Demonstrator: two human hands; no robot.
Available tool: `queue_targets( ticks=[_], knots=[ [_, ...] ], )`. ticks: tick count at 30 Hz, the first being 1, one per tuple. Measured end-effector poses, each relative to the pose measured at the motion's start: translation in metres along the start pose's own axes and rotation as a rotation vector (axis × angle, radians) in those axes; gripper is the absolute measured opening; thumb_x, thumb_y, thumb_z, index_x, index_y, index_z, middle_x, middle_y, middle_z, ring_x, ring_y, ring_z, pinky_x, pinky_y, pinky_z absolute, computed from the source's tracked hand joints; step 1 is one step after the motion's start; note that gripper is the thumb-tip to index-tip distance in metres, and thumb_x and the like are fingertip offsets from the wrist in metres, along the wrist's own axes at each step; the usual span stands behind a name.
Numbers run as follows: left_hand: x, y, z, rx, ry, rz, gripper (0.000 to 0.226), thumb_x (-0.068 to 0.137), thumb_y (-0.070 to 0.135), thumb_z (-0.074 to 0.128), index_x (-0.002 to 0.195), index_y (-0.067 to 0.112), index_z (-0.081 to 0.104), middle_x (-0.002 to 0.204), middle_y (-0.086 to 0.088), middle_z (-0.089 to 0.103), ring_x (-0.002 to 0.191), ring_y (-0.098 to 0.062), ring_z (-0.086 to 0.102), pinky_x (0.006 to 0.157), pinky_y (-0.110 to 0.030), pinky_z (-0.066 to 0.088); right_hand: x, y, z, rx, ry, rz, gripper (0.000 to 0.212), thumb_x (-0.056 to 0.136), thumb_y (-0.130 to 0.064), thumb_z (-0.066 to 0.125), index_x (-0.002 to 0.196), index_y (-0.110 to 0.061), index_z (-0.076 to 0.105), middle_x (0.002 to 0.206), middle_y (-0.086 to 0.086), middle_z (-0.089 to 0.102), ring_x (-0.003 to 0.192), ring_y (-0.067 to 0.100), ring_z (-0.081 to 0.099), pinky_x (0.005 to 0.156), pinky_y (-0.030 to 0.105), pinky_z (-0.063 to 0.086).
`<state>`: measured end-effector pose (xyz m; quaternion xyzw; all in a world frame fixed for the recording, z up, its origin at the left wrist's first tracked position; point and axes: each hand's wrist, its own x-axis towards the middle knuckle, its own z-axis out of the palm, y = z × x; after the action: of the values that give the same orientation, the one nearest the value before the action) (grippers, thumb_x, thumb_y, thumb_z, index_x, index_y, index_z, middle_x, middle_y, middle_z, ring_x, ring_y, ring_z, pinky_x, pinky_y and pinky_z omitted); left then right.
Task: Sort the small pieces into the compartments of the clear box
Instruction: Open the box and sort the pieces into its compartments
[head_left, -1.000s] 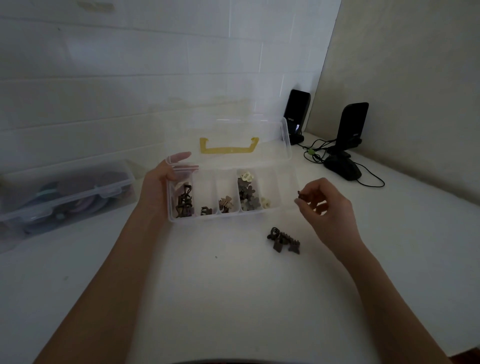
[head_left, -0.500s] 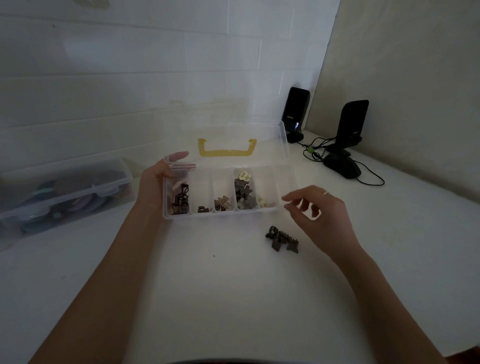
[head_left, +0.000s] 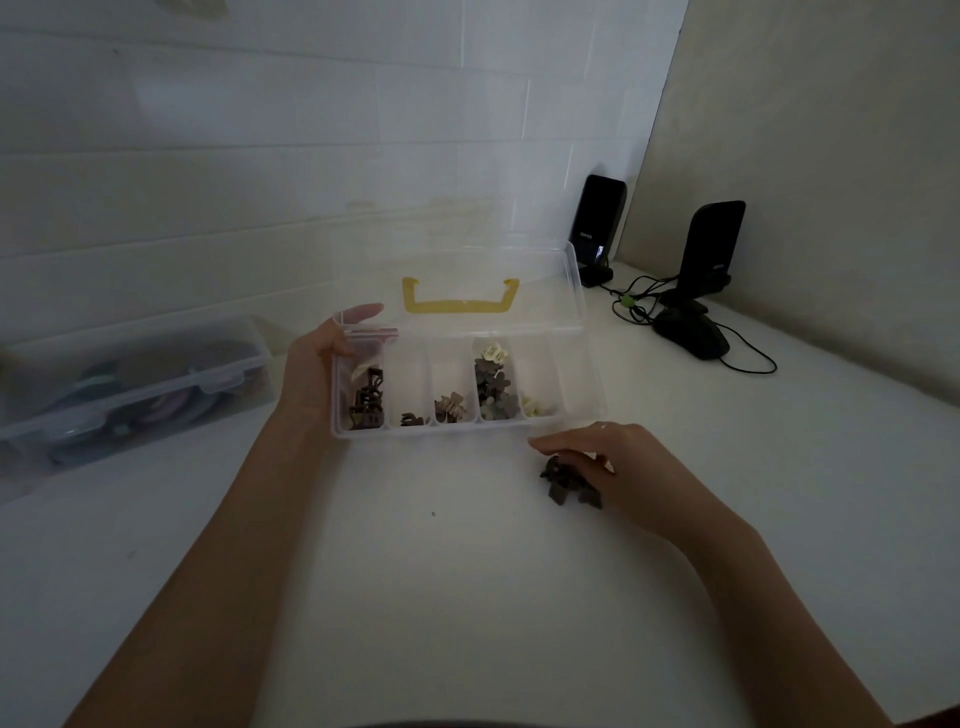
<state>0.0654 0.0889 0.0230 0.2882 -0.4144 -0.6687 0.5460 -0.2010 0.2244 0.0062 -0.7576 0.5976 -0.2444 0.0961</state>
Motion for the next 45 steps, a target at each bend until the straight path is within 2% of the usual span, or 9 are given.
queue_targets(
  ticks=[4,7,12,20,27,32,35,40,45],
  knots=[
    [0.0,0.0,0.0,0.0,0.018,0.015,0.041,0.084,0.0,0.027,0.102,0.011,0.063,0.071,-0.004,0.069,0.056,-0.009,0.061,0.05,-0.016,0.048,0.0,-0.002,-0.002,0.019,-0.07,0.017,0.035,0.092,0.001,0.051,0.109,-0.022,0.071,0.106,-0.004,0.07,0.087,0.0,0.057,0.073,-0.004,0.035],
    [0.0,-0.001,0.001,-0.006,0.012,0.011,0.041,0.084,0.0,0.026,0.103,0.01,0.062,0.067,-0.002,0.068,0.051,-0.008,0.059,0.047,-0.015,0.046,0.001,-0.006,-0.003,0.031,-0.08,0.012,0.034,0.091,0.001,0.051,0.105,-0.022,0.073,0.105,-0.007,0.07,0.077,-0.011,0.052,0.074,-0.003,0.035],
    [0.0,-0.001,0.001,-0.003,0.017,0.019,0.041,0.084,0.0,0.028,0.103,0.01,0.063,0.073,-0.005,0.069,0.054,-0.01,0.062,0.048,-0.015,0.047,0.001,-0.015,-0.004,0.216,-0.052,0.004,0.028,0.09,-0.002,0.056,0.1,-0.022,0.073,0.1,-0.005,0.07,0.077,0.005,0.063,0.07,0.009,0.047],
    [-0.001,-0.001,0.002,0.06,0.035,0.041,0.043,0.081,-0.002,0.027,0.102,0.011,0.063,0.07,-0.002,0.071,0.058,-0.01,0.062,0.05,-0.017,0.048,0.017,-0.048,0.007,0.497,0.093,-0.126,0.023,0.079,0.002,0.07,0.092,-0.016,0.073,0.094,-0.003,0.067,0.089,0.013,0.064,0.086,0.028,0.054],
    [-0.003,0.0,0.003,0.121,0.065,0.016,0.047,0.06,0.013,0.042,0.1,0.015,0.066,0.084,-0.008,0.068,0.076,-0.021,0.052,0.063,-0.031,0.036,0.06,-0.091,0.03,0.326,0.345,-0.276,0.012,0.078,-0.005,0.069,0.083,-0.015,0.065,0.089,-0.006,0.065,0.085,0.004,0.057,0.074,0.01,0.044],
    [-0.003,0.0,0.003,0.091,0.087,-0.003,0.05,0.059,0.012,0.043,0.103,0.013,0.065,0.096,-0.015,0.062,0.089,-0.026,0.053,0.071,-0.034,0.04,0.073,-0.089,0.044,0.038,0.309,-0.263,0.008,0.079,-0.011,0.07,0.085,-0.016,0.069,0.1,-0.002,0.068,0.101,0.019,0.055,0.088,0.032,0.042],
    [-0.003,-0.001,0.003,0.083,0.085,0.006,0.045,0.067,0.009,0.04,0.105,0.011,0.064,0.096,-0.016,0.062,0.088,-0.026,0.057,0.073,-0.036,0.044,0.068,-0.081,0.041,0.088,0.326,-0.219,0.009,0.082,-0.011,0.067,0.09,-0.016,0.069,0.114,0.001,0.063,0.108,0.017,0.05,0.09,0.023,0.039],
    [-0.001,-0.001,0.001,0.104,0.075,0.026,0.042,0.077,0.002,0.033,0.103,0.009,0.064,0.086,-0.01,0.067,0.079,-0.02,0.063,0.059,-0.02,0.051,0.049,-0.06,0.018,0.133,0.493,-0.134,0.012,0.084,-0.011,0.062,0.089,-0.02,0.067,0.092,-0.012,0.062,0.089,0.005,0.051,0.077,0.005,0.035],
    [-0.002,0.0,0.001,0.113,0.055,0.019,0.051,0.057,0.013,0.042,0.103,0.011,0.064,0.094,-0.013,0.065,0.085,-0.021,0.062,0.077,-0.03,0.048,0.022,-0.029,-0.013,0.192,0.505,-0.085,0.017,0.083,-0.009,0.059,0.085,-0.026,0.062,0.078,-0.017,0.06,0.065,0.006,0.05,0.056,0.011,0.036]
  ],
)
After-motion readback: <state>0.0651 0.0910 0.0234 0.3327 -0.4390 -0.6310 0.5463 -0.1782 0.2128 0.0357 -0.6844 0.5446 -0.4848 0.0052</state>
